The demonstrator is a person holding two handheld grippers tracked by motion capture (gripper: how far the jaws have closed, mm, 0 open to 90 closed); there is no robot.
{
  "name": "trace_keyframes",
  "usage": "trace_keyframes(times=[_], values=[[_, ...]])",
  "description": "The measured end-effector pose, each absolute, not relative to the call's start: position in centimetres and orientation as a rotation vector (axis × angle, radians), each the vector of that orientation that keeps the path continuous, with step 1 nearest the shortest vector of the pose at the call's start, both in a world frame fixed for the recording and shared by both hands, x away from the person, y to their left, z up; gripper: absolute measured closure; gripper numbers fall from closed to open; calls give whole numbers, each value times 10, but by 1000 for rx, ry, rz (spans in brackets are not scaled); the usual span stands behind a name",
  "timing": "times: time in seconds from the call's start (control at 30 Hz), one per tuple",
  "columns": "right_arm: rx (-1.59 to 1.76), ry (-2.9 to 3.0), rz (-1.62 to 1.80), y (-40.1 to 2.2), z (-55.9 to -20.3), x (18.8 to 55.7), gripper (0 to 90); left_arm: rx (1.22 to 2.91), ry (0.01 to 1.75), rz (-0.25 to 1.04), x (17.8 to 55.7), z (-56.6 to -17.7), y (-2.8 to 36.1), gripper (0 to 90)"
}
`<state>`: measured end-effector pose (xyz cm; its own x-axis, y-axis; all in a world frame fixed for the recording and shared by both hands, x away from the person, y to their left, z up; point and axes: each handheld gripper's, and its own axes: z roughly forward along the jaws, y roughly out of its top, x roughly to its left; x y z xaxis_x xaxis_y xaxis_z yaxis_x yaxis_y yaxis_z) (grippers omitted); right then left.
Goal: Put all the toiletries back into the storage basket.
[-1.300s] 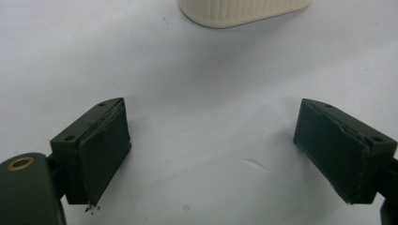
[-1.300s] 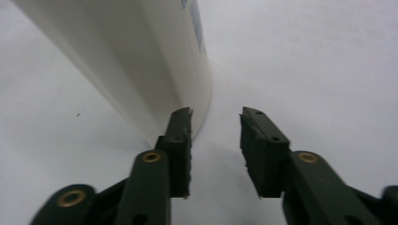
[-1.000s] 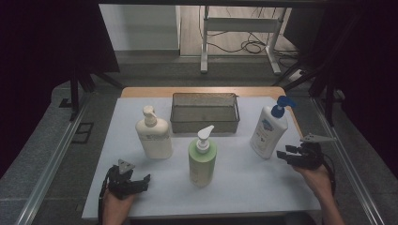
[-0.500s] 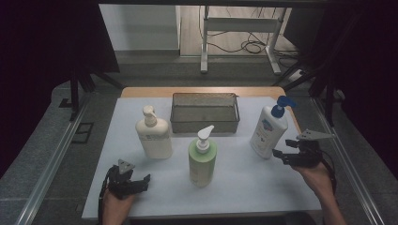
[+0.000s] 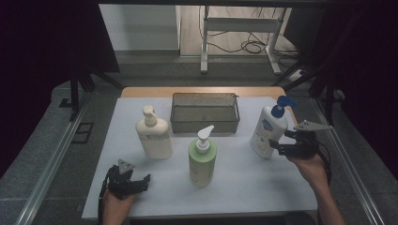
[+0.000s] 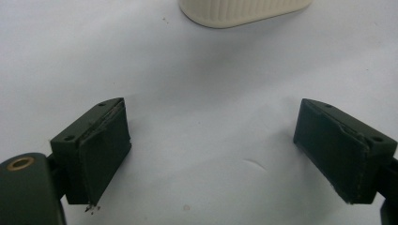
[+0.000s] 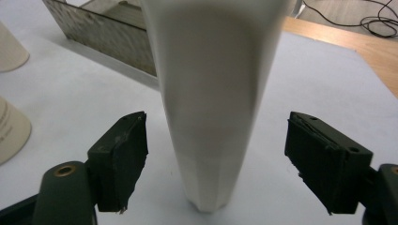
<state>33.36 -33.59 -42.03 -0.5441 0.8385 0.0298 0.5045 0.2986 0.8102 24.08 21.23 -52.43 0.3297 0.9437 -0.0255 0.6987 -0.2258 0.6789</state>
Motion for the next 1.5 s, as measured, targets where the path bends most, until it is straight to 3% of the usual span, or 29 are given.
trace_keyframes(times=[0.6, 1.03, 1.17, 1.5], values=[[1203, 2106, 1117, -316, -416, 355, 201, 2004, 1438, 533, 241, -524, 212, 106], [1202, 2089, 1076, -305, -419, 364, 278, 2004, 1438, 533, 241, -524, 212, 106], [1195, 2090, 1076, -303, -420, 364, 351, 2004, 1438, 533, 241, -524, 212, 106], [1197, 2114, 1065, -304, -417, 363, 370, 2004, 1438, 534, 241, -524, 212, 106]])
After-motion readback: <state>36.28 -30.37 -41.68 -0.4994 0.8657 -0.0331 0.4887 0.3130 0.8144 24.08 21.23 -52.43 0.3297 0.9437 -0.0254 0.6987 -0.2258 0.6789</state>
